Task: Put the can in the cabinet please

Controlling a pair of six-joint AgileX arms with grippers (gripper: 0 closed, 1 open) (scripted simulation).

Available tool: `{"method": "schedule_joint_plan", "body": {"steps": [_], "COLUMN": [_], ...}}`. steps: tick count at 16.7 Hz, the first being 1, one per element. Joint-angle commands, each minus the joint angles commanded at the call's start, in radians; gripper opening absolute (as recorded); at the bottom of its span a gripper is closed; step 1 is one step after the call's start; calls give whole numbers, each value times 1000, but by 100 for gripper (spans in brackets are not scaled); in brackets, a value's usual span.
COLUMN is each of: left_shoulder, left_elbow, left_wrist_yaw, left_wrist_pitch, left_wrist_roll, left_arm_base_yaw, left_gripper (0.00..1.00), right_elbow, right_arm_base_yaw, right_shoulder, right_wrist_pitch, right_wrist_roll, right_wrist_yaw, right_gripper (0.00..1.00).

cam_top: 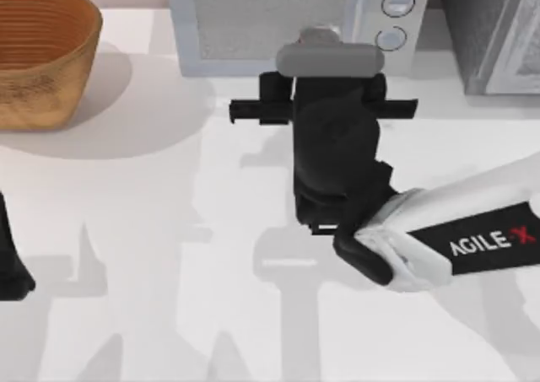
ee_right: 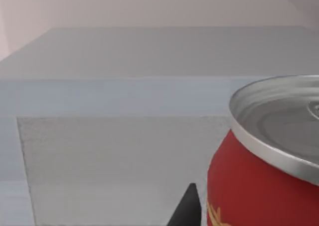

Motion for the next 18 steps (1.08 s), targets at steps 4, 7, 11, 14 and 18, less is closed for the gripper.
{"method": "schedule_joint_plan", "body": {"steps": [4,7,11,14,18], "left_shoulder": [0,0,0,0,0], "left_elbow": [0,0,0,0,0], "left_wrist_yaw": [0,0,0,0,0], "left_wrist_pitch": [0,0,0,0,0], "left_wrist_roll": [0,0,0,0,0], "left_arm_base_yaw": [0,0,0,0,0], "left_gripper": [100,100,100,100,100], "right_elbow": [0,3,-22,-65,-149], "right_arm_base_yaw": [-3,4,137,346,766], "right_shoulder": [-13,-13,-69,-156,-322], "right_wrist_pitch": [-13,-11,-34,-74,-154], "right_wrist_roll": [1,3,20,40,68], "right_wrist_yaw": [1,0,-26,-69,-151], "right_gripper": [0,0,0,0,0]}}
